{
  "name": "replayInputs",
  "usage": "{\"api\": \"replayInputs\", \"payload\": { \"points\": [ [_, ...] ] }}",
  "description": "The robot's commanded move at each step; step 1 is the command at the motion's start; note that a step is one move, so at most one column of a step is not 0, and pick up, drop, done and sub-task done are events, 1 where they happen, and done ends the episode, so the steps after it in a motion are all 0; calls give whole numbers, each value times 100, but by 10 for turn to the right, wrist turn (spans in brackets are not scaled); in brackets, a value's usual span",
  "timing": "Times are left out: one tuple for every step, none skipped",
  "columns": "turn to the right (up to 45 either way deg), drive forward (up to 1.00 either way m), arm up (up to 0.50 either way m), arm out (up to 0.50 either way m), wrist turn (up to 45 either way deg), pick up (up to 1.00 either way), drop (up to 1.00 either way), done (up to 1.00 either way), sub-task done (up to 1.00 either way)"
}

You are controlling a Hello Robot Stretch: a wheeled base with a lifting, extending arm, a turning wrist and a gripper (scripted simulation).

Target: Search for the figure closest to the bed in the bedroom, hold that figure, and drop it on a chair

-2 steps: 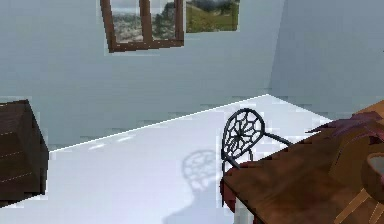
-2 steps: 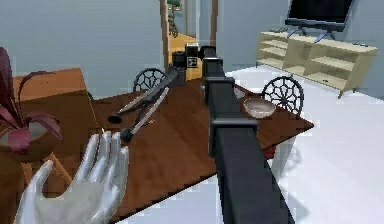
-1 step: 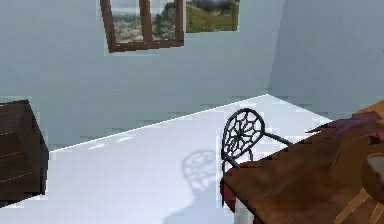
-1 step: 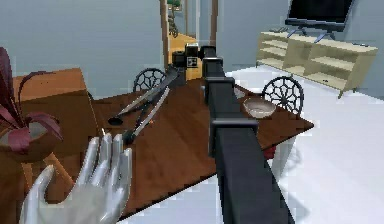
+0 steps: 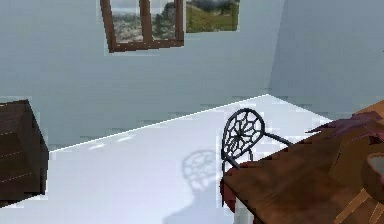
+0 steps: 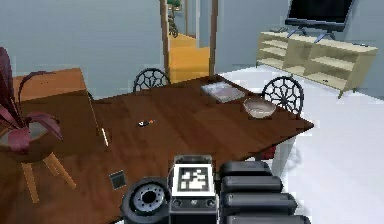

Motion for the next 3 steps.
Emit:
{"api": "replayInputs", "payload": {
  "points": [
    [-450, 0, 0, 0, 0, 0, 0, 0, 0],
    [-450, 0, 0, 0, 0, 0, 0, 0, 0],
    [-270, 0, 0, 0, 0, 0, 0, 0, 0]
  ]
}}
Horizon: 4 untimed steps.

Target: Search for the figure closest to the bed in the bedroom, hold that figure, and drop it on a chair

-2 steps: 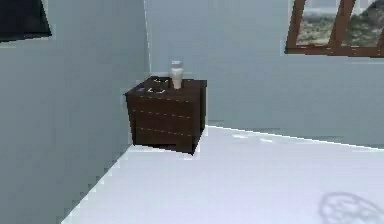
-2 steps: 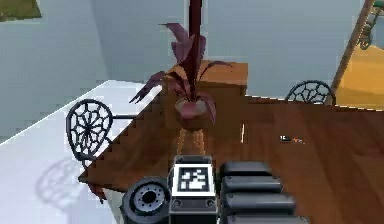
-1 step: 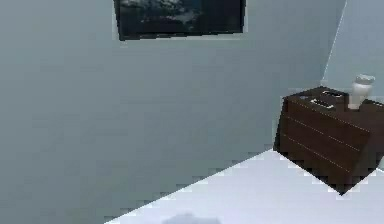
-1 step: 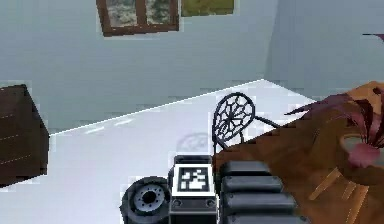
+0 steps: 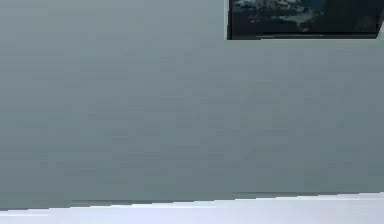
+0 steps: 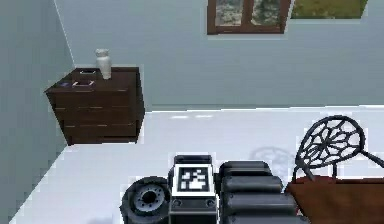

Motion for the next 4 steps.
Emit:
{"api": "replayInputs", "payload": {
  "points": [
    [-30, 0, 0, 0, 0, 0, 0, 0, 0],
    [0, 10, 0, 0, 0, 0, 0, 0, 0],
    [450, 0, 0, 0, 0, 0, 0, 0, 0],
    [450, 0, 0, 0, 0, 0, 0, 0, 0]
  ]
}}
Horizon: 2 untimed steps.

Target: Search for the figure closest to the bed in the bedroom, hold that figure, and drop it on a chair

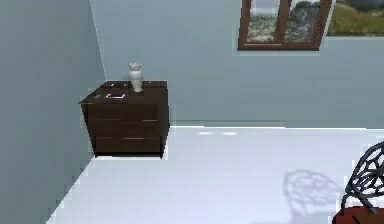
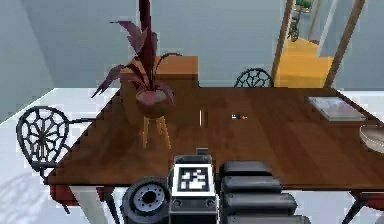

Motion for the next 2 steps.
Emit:
{"api": "replayInputs", "payload": {
  "points": [
    [0, 80, 0, 0, 0, 0, 0, 0, 0],
    [360, 0, 0, 0, 0, 0, 0, 0, 0]
  ]
}}
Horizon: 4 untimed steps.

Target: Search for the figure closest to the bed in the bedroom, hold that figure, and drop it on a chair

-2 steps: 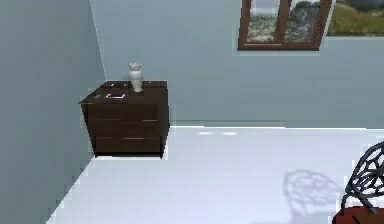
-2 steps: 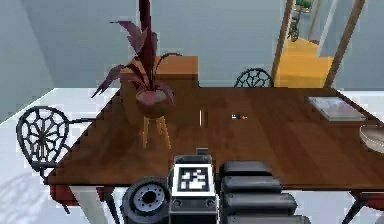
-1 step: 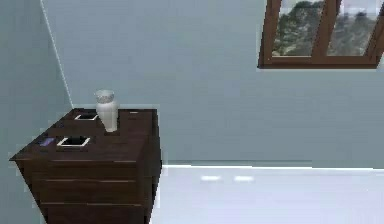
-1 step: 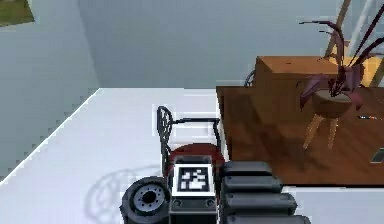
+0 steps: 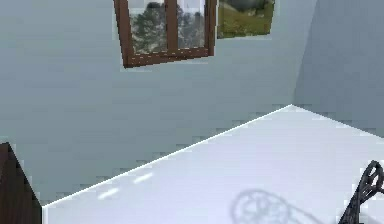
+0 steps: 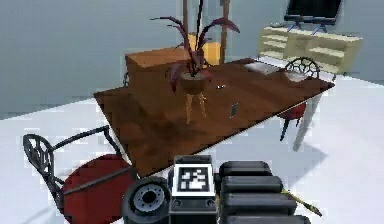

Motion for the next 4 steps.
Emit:
{"api": "replayInputs", "payload": {
  "points": [
    [0, 60, 0, 0, 0, 0, 0, 0, 0],
    [450, 0, 0, 0, 0, 0, 0, 0, 0],
    [450, 0, 0, 0, 0, 0, 0, 0, 0],
    [450, 0, 0, 0, 0, 0, 0, 0, 0]
  ]
}}
